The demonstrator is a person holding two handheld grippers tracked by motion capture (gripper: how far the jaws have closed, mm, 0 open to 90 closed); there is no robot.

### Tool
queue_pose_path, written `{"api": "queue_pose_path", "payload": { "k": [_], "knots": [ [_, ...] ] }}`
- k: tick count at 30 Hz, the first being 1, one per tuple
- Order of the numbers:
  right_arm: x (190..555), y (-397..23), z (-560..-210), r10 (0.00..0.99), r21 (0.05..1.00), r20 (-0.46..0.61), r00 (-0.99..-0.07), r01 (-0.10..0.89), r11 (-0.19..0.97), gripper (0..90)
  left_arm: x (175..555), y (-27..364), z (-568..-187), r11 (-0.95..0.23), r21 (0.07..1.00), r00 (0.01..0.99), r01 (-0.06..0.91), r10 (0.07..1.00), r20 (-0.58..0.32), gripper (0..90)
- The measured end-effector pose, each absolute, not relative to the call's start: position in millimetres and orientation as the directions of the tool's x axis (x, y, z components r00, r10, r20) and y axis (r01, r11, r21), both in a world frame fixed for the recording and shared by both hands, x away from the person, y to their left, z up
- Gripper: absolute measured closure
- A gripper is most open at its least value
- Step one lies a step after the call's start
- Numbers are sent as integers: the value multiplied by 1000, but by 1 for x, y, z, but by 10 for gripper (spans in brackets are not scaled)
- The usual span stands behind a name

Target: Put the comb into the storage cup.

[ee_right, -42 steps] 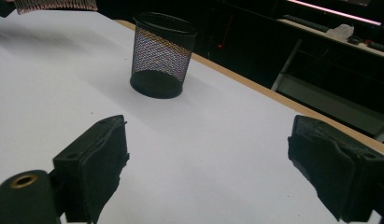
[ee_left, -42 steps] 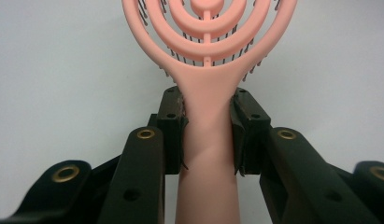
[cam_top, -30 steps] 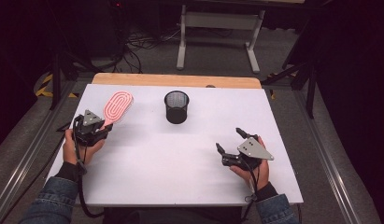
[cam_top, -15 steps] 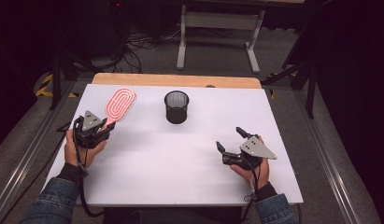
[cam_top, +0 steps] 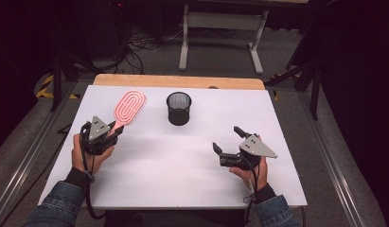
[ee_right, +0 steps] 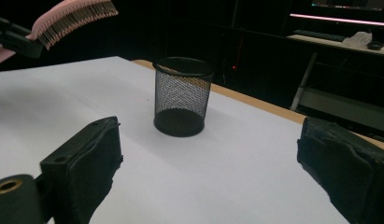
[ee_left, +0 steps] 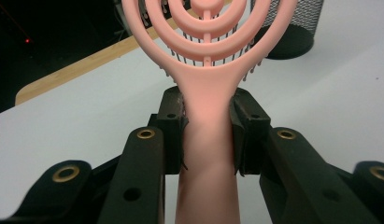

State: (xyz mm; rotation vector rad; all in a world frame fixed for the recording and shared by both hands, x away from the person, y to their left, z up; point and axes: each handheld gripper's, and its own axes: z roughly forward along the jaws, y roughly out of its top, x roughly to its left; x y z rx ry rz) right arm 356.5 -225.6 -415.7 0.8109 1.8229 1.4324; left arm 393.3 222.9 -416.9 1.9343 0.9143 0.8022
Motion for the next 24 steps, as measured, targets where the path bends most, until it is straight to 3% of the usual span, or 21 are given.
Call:
{"api": "queue_pose_path", "payload": {
  "k": [24],
  "knots": [
    [364, -186, -406, 738, 984, -43, -673, 102, 150, 62, 362, 180, -424, -430, 890, 608, 149, 750, 261, 695]
  ]
}}
